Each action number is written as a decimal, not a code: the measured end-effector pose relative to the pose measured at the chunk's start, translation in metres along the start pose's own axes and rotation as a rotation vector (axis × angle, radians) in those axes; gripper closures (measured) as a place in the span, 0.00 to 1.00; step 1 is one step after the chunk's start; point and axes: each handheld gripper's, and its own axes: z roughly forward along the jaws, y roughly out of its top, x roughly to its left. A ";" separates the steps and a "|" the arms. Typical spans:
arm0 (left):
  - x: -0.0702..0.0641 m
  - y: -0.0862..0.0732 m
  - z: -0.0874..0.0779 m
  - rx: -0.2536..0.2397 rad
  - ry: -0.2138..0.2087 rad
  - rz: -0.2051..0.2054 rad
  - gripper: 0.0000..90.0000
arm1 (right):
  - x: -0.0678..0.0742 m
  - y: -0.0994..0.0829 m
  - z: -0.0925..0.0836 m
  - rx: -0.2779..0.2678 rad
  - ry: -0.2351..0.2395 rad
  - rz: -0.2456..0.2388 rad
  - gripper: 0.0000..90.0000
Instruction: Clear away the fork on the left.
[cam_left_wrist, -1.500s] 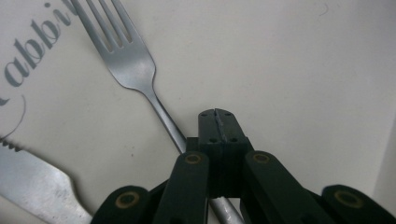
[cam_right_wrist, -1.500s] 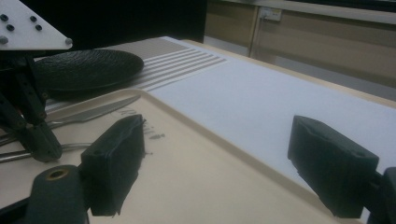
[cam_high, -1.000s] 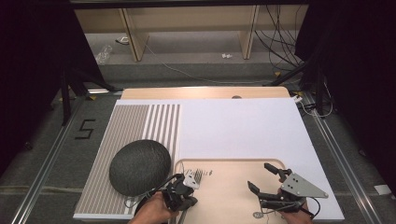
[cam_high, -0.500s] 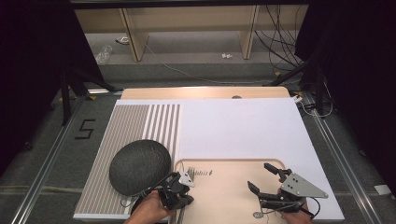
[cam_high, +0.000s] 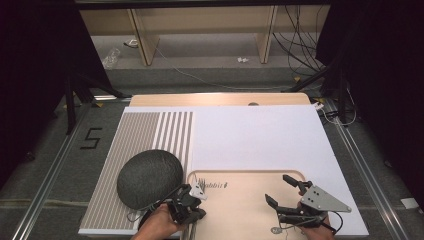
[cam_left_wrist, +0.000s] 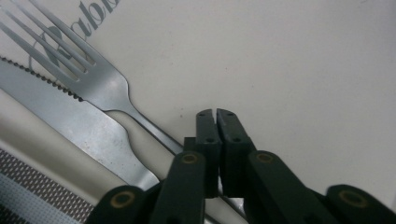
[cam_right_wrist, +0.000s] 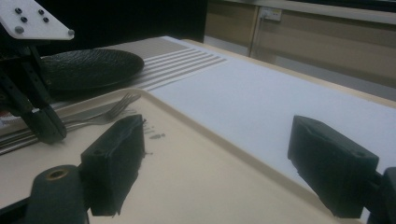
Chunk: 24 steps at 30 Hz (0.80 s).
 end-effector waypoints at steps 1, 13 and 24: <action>0.000 0.000 -0.001 -0.012 -0.003 -0.006 0.86 | 0.000 0.000 0.000 0.000 0.000 0.000 0.22; 0.009 -0.003 -0.023 -0.161 0.027 -0.100 0.36 | 0.000 0.000 0.000 0.000 -0.001 0.004 0.22; 0.016 -0.012 -0.050 -0.371 0.010 -0.103 0.24 | 0.000 0.000 -0.001 -0.001 0.000 0.008 0.22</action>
